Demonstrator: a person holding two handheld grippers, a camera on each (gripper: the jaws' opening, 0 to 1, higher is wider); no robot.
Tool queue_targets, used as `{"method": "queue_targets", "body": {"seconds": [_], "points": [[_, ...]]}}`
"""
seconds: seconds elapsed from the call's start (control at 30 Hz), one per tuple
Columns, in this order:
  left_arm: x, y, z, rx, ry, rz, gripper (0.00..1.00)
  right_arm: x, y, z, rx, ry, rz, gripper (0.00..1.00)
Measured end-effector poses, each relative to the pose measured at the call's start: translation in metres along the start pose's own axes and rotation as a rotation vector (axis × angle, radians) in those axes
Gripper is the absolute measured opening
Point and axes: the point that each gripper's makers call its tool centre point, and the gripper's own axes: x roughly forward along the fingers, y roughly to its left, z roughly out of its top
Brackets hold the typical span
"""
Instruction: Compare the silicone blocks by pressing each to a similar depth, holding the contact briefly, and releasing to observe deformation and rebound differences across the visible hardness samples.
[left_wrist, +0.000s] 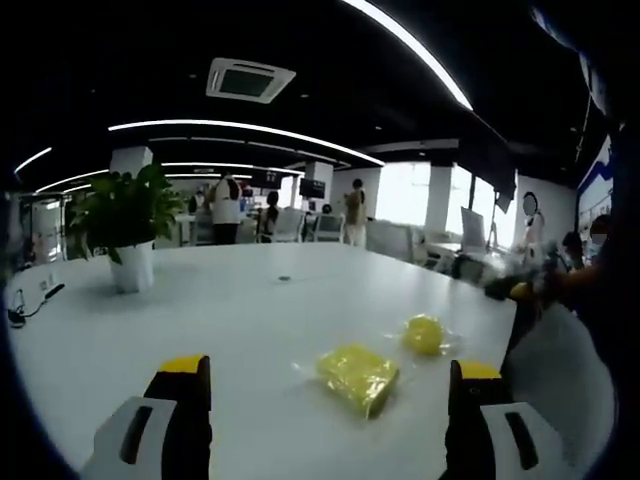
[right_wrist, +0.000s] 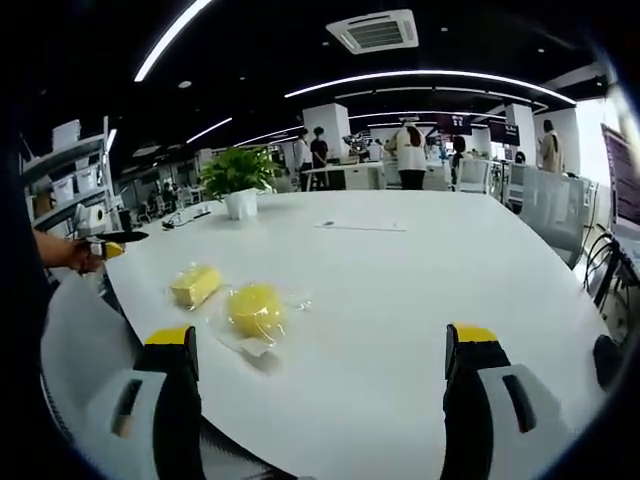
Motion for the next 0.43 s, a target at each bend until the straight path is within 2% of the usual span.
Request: {"method": "queue_targets", "body": {"seconds": [0.2, 0.43], "points": [[-0.0014, -0.0031, -0.0005, -0.015, 0.004, 0.008, 1.0, -0.0042, 0.0029, -0.0096, 0.013, 0.021, 0.0, 0.96], [-0.0013, -0.0003, -0.0007, -0.026, 0.007, 0.007, 1.0, -0.0015, 0.0049, -0.0107, 0.012, 0.033, 0.004, 0.96]]}}
